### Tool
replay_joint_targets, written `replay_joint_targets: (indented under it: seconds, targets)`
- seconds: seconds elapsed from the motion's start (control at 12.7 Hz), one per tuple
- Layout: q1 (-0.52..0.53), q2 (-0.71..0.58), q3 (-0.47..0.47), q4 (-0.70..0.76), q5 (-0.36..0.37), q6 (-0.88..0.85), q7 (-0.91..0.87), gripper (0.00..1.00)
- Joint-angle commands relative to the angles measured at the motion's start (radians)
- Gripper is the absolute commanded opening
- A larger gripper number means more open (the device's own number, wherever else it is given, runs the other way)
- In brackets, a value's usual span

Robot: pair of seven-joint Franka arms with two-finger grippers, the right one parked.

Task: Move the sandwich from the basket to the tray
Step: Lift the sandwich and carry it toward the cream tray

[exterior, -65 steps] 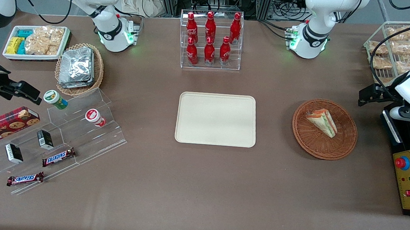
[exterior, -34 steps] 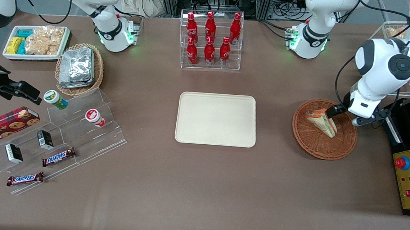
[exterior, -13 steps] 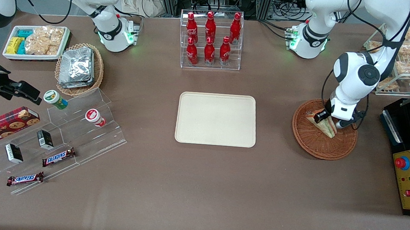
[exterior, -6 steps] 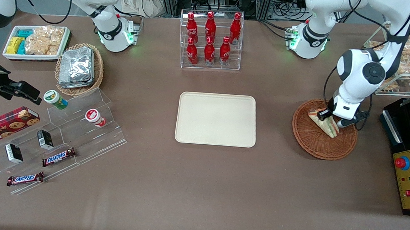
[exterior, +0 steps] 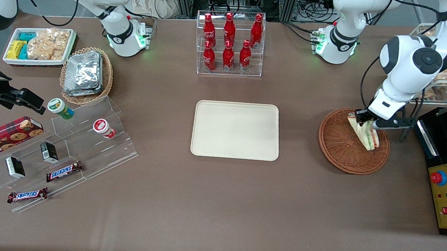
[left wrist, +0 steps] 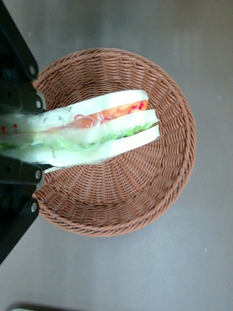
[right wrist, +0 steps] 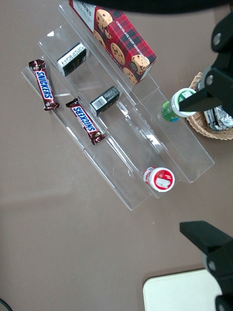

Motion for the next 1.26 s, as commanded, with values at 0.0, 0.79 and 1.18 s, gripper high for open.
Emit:
replay_joint_targets:
  seconds: [0.0,0.79,1.18]
  targets:
    - [-0.013,-0.021,-0.011,0.031,-0.011,-0.050,0.076,0.34]
    - [-0.293,-0.027,-0.016,0.180,-0.074,-0.187,0.135,0.28]
    - [-0.475,0.187,-0.051,0.350,-0.072,-0.185,-0.105,0.29]
